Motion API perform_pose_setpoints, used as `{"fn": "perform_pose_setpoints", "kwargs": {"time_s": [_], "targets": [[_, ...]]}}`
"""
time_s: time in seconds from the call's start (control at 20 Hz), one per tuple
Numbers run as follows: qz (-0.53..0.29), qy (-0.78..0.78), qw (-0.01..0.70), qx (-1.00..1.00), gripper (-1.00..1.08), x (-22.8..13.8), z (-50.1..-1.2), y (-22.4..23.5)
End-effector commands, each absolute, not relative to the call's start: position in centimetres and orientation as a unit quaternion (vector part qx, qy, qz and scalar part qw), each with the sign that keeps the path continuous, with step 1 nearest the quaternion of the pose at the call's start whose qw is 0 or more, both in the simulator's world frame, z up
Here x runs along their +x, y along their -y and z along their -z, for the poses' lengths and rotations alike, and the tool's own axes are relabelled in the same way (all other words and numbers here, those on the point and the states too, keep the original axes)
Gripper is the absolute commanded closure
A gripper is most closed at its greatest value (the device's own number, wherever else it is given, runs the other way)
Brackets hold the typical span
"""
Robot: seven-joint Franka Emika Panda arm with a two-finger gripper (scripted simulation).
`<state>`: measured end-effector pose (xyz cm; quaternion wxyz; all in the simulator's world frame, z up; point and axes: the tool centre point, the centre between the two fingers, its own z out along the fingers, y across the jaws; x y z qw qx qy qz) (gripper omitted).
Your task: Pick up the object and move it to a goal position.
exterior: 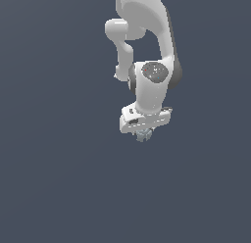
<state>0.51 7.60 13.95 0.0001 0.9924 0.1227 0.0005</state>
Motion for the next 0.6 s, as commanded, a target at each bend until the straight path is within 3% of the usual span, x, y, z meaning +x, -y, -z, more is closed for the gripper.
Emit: {"fn": "perform_pose_setpoints", "kwargs": {"time_s": [0.0, 0.55], "targets": [[0.000, -0.122, 0.000, 0.992, 1.08, 1.8, -15.0, -8.8], [0.000, -0.122, 0.000, 0.992, 1.08, 6.8, -18.7, -13.0]]}}
